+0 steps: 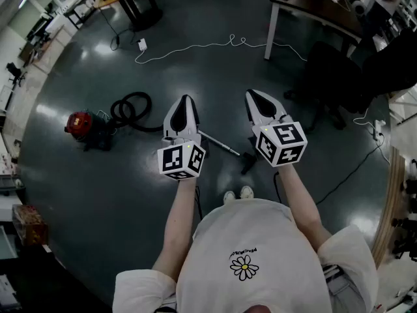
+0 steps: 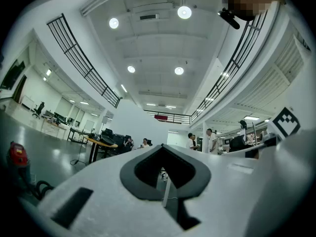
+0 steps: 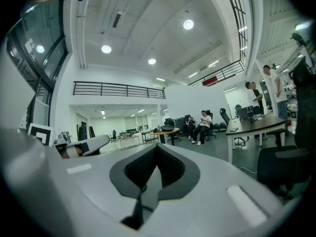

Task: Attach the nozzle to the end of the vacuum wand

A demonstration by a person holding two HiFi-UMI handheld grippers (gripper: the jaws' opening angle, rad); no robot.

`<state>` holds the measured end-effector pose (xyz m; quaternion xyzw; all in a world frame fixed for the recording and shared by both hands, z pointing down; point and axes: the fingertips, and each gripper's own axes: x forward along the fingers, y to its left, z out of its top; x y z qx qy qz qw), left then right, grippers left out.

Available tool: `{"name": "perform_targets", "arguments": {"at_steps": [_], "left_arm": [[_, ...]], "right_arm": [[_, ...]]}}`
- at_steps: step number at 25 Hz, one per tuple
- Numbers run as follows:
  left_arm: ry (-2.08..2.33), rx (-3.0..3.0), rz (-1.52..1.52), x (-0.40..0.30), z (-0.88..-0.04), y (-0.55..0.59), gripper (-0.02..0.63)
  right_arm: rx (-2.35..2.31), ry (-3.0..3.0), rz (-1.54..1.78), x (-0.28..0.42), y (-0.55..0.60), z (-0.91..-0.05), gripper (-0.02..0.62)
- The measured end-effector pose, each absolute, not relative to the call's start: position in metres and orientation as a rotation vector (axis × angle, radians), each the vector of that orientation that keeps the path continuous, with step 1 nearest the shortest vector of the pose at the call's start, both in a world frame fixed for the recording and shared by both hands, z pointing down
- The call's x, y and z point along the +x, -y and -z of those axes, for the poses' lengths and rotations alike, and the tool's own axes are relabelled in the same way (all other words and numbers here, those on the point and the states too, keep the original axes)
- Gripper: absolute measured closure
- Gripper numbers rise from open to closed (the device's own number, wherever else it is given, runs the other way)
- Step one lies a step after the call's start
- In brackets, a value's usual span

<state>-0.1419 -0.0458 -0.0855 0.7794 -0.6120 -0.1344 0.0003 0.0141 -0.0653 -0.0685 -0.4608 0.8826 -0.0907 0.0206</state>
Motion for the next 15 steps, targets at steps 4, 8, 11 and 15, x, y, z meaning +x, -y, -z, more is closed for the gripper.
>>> {"name": "perform_targets", "arguments": {"at_steps": [4, 8, 11, 15], "left_arm": [[1.922, 2.444, 0.442, -0.139, 0.085, 0.051, 0.606], [1.909, 2.451, 0.438, -0.134, 0.086, 0.052, 0.606], [1.913, 2.444, 0.422, -0.132, 0.082, 0.055, 0.606], [1.911, 2.433, 0.404, -0.130, 0.075, 0.062, 0.606]], "right_arm": [[-1.416, -2.741, 0.265, 0.017, 0.068, 0.070, 0.589], [-1.424, -2.741, 0.267, 0.020, 0.071, 0.070, 0.589], [-1.413, -2.731, 0.273, 0.025, 0.074, 0.070, 0.589], [-1.381, -2.738, 0.274, 0.029, 0.079, 0.067, 0.589]]}}
